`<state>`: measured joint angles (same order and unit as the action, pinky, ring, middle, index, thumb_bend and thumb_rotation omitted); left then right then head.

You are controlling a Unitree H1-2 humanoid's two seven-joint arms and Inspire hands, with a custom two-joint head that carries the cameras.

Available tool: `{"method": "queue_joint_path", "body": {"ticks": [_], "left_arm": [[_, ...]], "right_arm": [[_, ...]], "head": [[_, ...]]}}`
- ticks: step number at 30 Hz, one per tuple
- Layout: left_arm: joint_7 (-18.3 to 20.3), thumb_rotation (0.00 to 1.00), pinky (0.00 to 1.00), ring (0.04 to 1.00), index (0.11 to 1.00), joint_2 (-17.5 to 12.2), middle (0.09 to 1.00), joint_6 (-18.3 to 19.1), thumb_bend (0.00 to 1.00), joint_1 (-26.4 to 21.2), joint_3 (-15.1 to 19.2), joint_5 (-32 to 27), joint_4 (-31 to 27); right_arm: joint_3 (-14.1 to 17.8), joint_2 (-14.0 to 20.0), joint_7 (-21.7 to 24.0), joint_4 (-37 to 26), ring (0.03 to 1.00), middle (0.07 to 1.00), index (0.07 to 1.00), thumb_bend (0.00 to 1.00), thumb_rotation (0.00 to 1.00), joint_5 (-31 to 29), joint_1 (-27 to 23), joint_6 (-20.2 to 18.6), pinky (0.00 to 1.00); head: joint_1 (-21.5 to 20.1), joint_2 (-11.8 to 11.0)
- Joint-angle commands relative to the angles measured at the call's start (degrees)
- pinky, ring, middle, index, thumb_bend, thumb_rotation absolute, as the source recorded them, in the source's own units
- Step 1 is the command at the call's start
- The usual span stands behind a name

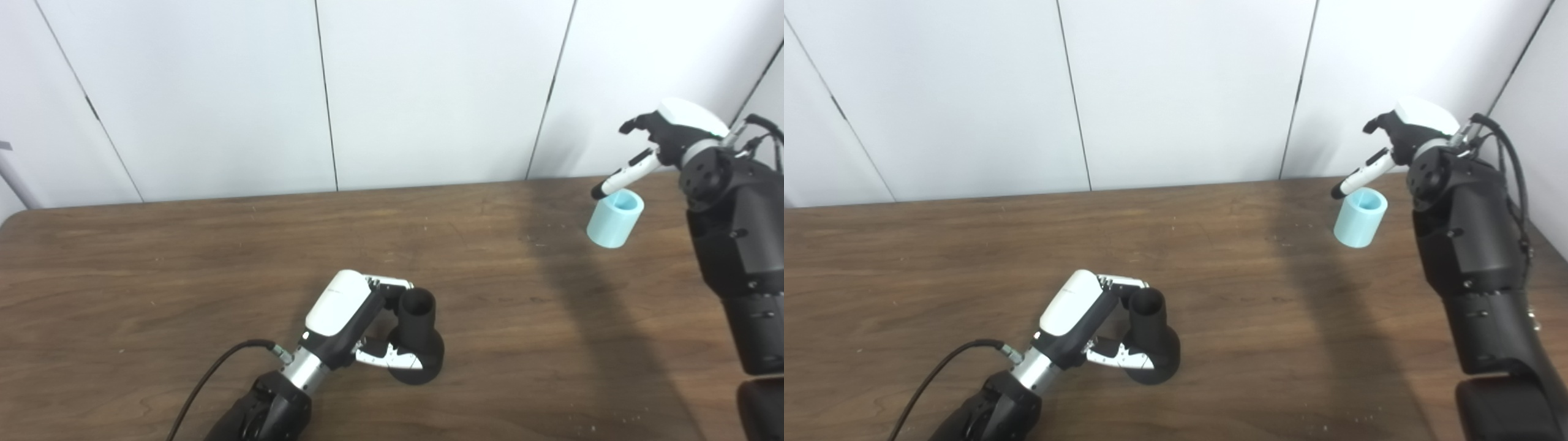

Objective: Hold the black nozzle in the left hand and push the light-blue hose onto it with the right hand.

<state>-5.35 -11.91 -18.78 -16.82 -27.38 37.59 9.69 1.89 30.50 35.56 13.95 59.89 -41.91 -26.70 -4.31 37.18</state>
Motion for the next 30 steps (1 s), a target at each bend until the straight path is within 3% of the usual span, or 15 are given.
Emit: {"method": "queue_joint_path", "body": {"ticks": [1, 10, 15, 21, 26, 28, 30], "left_arm": [[1.29, 0.39, 0.4, 0.417, 0.337, -0.99, 0.375, 0.87, 0.62, 6.48, -1.55, 1.71, 5.19], [1.29, 0.4, 0.41, 0.435, 0.345, -0.98, 0.385, 0.81, 0.62, 6.68, -1.53, 2.07, 5.03], [1.73, 0.4, 0.43, 0.47, 0.421, -0.92, 0.435, 0.88, 0.61, 6.88, -1.34, 1.48, 4.73], [1.57, 0.39, 0.41, 0.447, 0.348, -0.83, 0.397, 0.82, 0.61, 6.86, -1.35, 1.8, 4.8], [1.42, 0.39, 0.41, 0.441, 0.343, -0.77, 0.388, 0.74, 0.62, 6.72, -1.38, 1.91, 5.06], [1.46, 0.39, 0.4, 0.44, 0.359, -0.8, 0.389, 0.72, 0.61, 6.61, -1.34, 1.85, 5.1], [1.59, 0.39, 0.41, 0.442, 0.357, -0.81, 0.391, 0.86, 0.61, 6.46, -1.25, 1.75, 5.16]], "right_arm": [[-0.92, 2.24, -2.27, 2.07, 0.875, 0.903, 0.834, 1.0, 0.3, -0.21, -4.0, -0.18, 0.68], [-4.65, 3.07, -3.85, 6.65, 0.851, 0.889, 0.843, 1.0, 0.26, 0.56, -3.62, -0.21, 0.64], [-5.16, 3.08, -3.05, 8.12, 0.879, 0.893, 0.843, 1.0, 0.22, 0.77, -3.41, -0.21, 0.7], [-5.29, 2.55, -1.12, 7.63, 0.887, 0.9, 0.845, 1.0, 0.18, 3.26, -3.37, -0.22, 0.7], [-6.25, 2.96, -4.13, 8.52, 0.836, 0.877, 0.833, 1.0, 0.1, 3.58, -3.75, -0.2, 0.66], [-6.63, 3.14, -5.87, 9.03, 0.315, 0.437, 0.787, 1.0, 0.05, 3.32, -3.87, -0.2, 0.24], [-7.39, 3.43, -7.47, 9.0, 0.199, 0.319, 0.736, 1.0, 0.02, 3.53, -3.54, -0.18, 0.13]], "head": [[0.15, -0.01], [0.46, -0.14], [0.55, -0.1], [0.48, -0.02], [0.51, 0.07], [0.51, 0.15], [0.45, 0.17]]}}
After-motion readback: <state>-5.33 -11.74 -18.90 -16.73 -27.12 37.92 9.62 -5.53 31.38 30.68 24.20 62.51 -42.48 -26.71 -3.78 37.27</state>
